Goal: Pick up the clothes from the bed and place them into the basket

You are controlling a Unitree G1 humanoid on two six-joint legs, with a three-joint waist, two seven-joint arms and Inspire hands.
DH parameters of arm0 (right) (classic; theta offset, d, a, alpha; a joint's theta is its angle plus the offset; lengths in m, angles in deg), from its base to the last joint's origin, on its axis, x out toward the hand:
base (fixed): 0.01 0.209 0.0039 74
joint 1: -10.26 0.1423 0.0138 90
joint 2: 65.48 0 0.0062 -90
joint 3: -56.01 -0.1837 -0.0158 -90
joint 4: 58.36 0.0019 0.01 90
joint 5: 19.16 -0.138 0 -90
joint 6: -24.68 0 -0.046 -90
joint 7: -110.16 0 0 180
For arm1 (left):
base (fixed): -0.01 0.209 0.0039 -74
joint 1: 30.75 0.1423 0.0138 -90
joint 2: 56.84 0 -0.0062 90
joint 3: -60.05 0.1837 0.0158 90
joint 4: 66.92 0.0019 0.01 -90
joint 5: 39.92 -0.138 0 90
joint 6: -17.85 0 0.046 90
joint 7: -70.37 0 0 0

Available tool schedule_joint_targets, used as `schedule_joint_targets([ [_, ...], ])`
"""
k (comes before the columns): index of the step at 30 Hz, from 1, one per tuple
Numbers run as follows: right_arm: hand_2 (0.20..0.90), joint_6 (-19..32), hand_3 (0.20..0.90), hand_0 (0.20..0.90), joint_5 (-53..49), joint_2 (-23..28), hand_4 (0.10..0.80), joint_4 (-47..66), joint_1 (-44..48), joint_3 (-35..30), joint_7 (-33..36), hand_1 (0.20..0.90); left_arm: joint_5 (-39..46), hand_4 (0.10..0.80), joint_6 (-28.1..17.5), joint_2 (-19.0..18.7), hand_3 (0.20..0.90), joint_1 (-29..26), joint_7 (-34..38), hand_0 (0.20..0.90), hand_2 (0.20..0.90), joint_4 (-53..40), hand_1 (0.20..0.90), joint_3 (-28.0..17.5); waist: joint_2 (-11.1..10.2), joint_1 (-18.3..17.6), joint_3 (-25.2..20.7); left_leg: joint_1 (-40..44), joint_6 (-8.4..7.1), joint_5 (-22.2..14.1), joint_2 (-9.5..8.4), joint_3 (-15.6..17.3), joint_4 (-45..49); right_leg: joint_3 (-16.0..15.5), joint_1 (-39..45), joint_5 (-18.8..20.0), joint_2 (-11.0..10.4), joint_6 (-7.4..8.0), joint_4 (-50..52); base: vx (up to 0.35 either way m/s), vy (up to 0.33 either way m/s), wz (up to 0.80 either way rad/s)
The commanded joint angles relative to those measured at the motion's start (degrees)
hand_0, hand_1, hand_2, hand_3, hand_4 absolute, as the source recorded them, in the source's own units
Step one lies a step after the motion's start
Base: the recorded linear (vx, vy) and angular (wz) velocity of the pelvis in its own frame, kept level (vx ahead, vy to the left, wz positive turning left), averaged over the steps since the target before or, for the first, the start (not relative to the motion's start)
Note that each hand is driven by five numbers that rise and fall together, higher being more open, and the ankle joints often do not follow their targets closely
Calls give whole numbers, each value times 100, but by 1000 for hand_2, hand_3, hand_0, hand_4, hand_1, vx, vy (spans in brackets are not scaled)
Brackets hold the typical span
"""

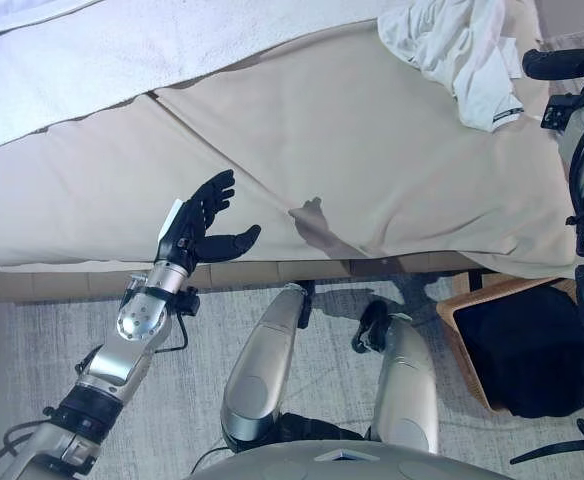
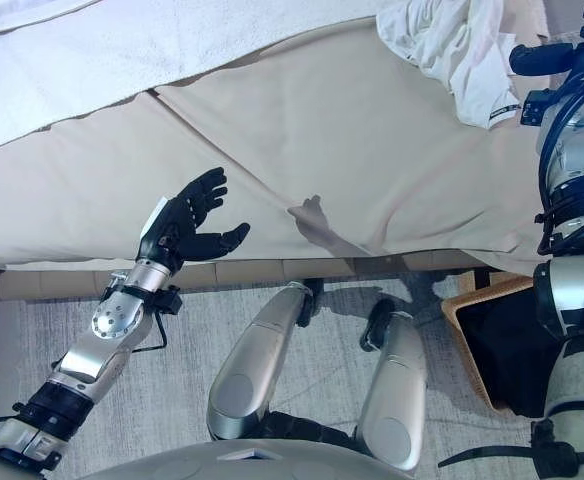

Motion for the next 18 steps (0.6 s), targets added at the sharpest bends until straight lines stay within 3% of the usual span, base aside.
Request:
schedule_joint_targets([
  [1, 900, 518, 900, 900, 320, 494, 800, 377, -75, -58, -91, 900, 190, 800, -270, 142, 900, 63, 224, 900, 900, -307, 900, -323, -294, -61, -868, 314, -90, -235, 100, 47, -61, -507, 604, 311, 282, -214, -821, 21, 8, -12],
  [2, 848, 523, 840, 848, 296, 524, 740, 424, -166, -81, -145, 848, 241, 800, -205, 171, 900, 51, 203, 900, 900, -301, 900, -341, -337, -89, -922, 451, -109, -209, 121, 40, -180, -493, 755, 354, 332, -203, -1014, 20, 7, -10],
  [4, 900, 517, 900, 900, 257, 567, 800, 480, -304, -143, -266, 900, 226, 800, -149, 205, 900, 43, 184, 900, 900, -291, 900, -335, -387, -130, -996, 633, -136, -187, 164, 58, -347, -488, 958, 406, 388, -192, -1258, 15, 0, -6],
  [16, 900, 406, 900, 900, 230, 403, 800, 822, -1049, -445, -760, 900, 265, 800, 129, 458, 900, 131, 337, 900, 900, 21, 900, -419, -704, -304, -1641, 1591, -310, 85, 326, 74, -1394, -372, 1960, 764, 678, -92, -2668, 56, -12, -6],
  [17, 900, 421, 900, 900, 248, 388, 800, 780, -1135, -496, -825, 900, 290, 800, 145, 488, 900, 168, 303, 900, 900, 56, 900, -446, -739, -328, -1702, 1598, -333, 145, 351, 124, -1329, -342, 2025, 824, 694, -100, -2814, 95, -14, -5],
  [18, 900, 406, 900, 900, 250, 433, 800, 781, -1297, -583, -833, 900, 277, 800, 156, 571, 900, 176, 211, 900, 900, 119, 900, -417, -787, -371, -1743, 1463, -402, 319, 374, 402, -977, -462, 2170, 955, 668, -102, -3080, 83, -29, -2],
])
